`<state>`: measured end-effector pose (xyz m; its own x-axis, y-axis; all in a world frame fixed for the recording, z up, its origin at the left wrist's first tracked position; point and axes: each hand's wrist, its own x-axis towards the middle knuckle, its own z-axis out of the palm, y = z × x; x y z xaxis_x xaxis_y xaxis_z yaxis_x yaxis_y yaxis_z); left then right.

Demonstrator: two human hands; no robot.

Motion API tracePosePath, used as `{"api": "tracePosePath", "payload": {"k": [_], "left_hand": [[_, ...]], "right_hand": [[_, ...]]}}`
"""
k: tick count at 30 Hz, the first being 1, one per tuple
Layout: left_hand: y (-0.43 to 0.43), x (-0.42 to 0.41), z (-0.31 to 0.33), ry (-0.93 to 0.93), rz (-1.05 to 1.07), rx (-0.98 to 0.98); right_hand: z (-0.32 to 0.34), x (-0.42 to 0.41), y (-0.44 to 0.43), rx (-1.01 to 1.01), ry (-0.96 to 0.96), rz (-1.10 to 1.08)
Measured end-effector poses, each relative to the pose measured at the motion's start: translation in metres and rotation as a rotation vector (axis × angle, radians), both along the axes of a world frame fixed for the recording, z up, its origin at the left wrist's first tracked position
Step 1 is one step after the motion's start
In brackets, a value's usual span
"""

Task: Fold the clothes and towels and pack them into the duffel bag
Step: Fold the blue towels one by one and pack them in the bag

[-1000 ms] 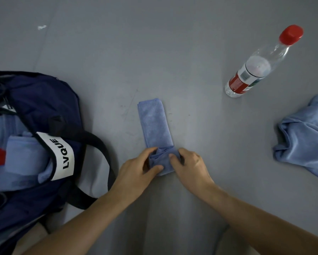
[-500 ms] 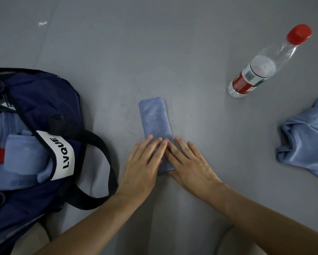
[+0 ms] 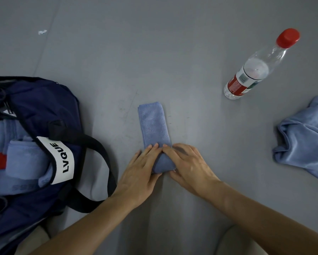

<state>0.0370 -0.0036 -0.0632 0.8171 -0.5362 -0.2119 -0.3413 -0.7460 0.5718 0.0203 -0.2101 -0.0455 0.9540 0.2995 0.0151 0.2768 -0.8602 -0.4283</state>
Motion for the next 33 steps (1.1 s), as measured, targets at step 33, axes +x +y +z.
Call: {"api": "tracePosePath", "payload": {"k": [33], "left_hand": [[0.008, 0.027, 0.0, -0.179, -0.275, 0.231]], "right_hand": [[-0.008, 0.008, -0.001, -0.159, 0.147, 0.068]]}}
